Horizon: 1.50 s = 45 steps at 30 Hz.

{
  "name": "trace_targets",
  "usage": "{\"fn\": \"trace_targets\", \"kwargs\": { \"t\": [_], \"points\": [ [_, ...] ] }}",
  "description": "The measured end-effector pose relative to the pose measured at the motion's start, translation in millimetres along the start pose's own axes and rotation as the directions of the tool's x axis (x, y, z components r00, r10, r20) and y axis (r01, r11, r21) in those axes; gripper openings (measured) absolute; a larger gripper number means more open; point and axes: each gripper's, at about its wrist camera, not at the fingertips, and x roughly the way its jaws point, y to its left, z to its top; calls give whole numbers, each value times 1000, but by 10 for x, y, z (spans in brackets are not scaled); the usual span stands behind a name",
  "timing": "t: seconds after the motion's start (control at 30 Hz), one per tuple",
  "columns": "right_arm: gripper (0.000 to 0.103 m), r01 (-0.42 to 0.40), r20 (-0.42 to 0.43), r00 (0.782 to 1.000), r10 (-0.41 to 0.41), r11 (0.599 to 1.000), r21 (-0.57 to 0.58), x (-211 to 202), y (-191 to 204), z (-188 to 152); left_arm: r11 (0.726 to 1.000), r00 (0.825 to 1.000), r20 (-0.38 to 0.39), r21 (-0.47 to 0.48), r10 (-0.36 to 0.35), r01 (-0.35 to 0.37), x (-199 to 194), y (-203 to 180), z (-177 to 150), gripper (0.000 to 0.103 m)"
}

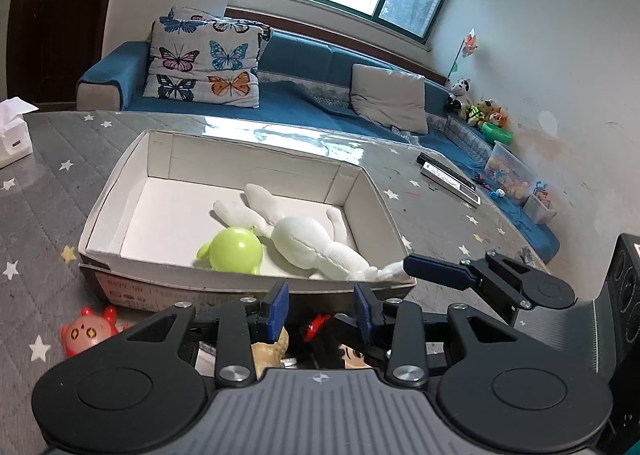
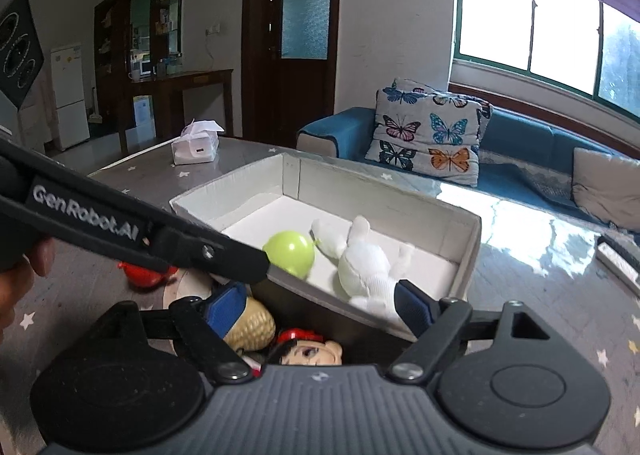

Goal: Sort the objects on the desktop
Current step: 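Lower the right tool and grasp the red-dressed doll figure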

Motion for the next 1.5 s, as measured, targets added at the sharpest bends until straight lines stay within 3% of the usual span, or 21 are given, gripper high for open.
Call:
{"fn": "trace_targets", "kwargs": {
  "t": [0.77,1.5],
  "points": [
    [88,34,-61,998,-29,996,82,-169,-62,-546,1000,999,-52,-31,-3,1,114,1,-344,38],
    [91,13,-91,996,-1,992,129,116,-63,-548,988,993,-96,-144,-62,48,348,78,-343,38]
  ]
}}
